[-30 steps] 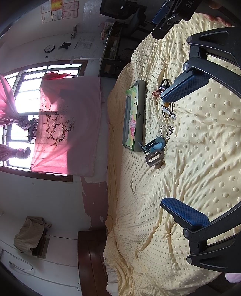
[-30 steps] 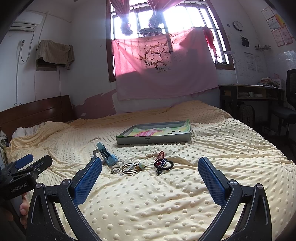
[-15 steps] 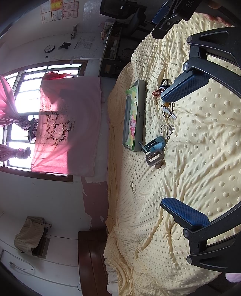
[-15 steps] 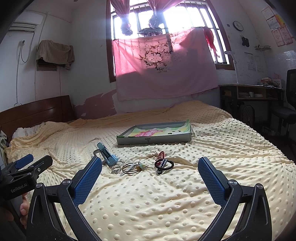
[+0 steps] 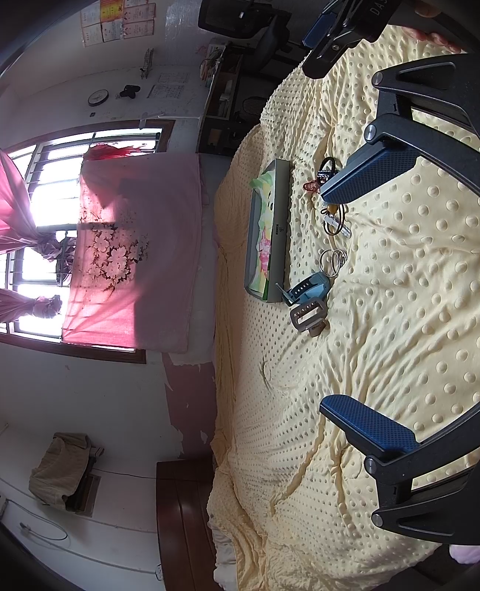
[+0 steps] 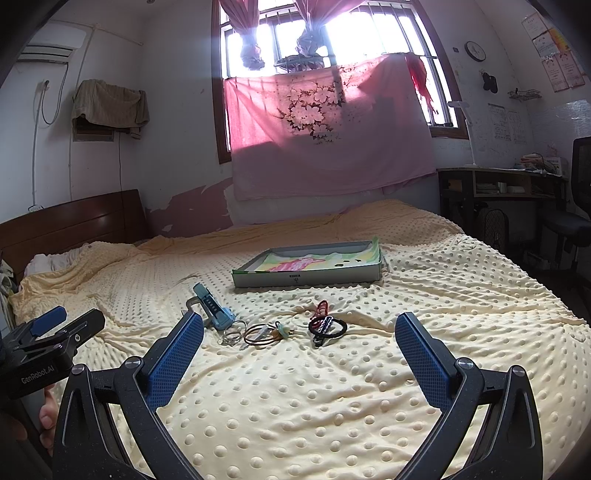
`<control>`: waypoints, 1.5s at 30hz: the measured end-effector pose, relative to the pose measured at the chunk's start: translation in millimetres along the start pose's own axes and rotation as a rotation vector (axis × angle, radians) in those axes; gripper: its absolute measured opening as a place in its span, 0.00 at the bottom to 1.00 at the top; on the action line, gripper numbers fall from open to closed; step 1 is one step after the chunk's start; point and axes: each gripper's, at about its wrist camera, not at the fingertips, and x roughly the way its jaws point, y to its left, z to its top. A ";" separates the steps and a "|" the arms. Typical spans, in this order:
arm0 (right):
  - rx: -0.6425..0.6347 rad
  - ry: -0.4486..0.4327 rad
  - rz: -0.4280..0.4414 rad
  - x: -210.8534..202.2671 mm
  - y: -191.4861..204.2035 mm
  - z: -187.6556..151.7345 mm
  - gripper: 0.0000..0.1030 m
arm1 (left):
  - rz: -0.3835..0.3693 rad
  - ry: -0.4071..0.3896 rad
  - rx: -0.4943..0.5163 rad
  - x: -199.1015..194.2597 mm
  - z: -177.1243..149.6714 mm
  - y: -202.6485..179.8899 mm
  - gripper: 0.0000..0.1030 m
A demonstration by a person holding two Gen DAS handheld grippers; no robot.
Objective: Organize jewelry
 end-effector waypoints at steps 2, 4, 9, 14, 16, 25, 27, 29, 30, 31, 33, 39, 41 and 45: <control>-0.001 -0.001 -0.001 0.6 0.9 0.1 0.99 | 0.000 0.000 0.000 -0.2 0.0 0.0 1.00; 0.000 0.000 0.000 0.8 0.6 0.1 0.99 | 0.000 0.000 0.000 -0.1 0.0 -0.1 1.00; 0.001 0.000 0.000 1.2 0.2 0.0 0.99 | 0.000 -0.001 0.001 -0.1 -0.1 -0.1 1.00; 0.001 -0.001 -0.001 -1.1 1.8 1.6 0.99 | 0.000 -0.001 0.001 -0.2 0.0 -0.2 1.00; 0.000 -0.001 -0.001 -1.1 1.8 1.6 0.99 | 0.000 -0.001 0.001 -0.3 -0.1 -0.1 1.00; 0.001 0.000 -0.001 -1.1 1.8 1.7 0.99 | 0.002 -0.001 0.001 -0.3 0.0 -0.2 1.00; 0.001 -0.002 -0.002 -1.3 1.9 1.6 0.99 | 0.001 0.000 0.001 -0.4 -0.1 -0.2 1.00; 0.002 -0.001 -0.001 -1.0 1.8 1.7 0.99 | 0.002 0.000 0.001 -0.4 -0.1 -0.2 1.00; 0.001 -0.001 -0.001 -1.0 1.9 1.7 0.99 | 0.001 0.000 0.001 -0.4 -0.1 -0.2 1.00; 0.000 -0.001 -0.002 -1.2 2.0 1.6 0.99 | 0.001 0.000 0.002 -0.4 -0.1 -0.2 1.00; 0.001 -0.001 -0.003 -1.0 1.6 1.7 0.99 | -0.001 0.000 0.000 -0.4 -0.1 -0.1 1.00; -0.001 0.000 -0.002 -0.3 0.9 2.3 0.99 | -0.011 0.006 0.004 -1.3 3.4 -0.8 1.00; -0.005 0.001 -0.003 0.9 0.0 3.8 0.99 | -0.014 0.007 0.006 1.7 4.9 -2.9 1.00; -0.014 -0.002 -0.009 6.0 -2.1 8.9 0.99 | -0.020 0.009 0.005 14.4 10.5 -3.8 1.00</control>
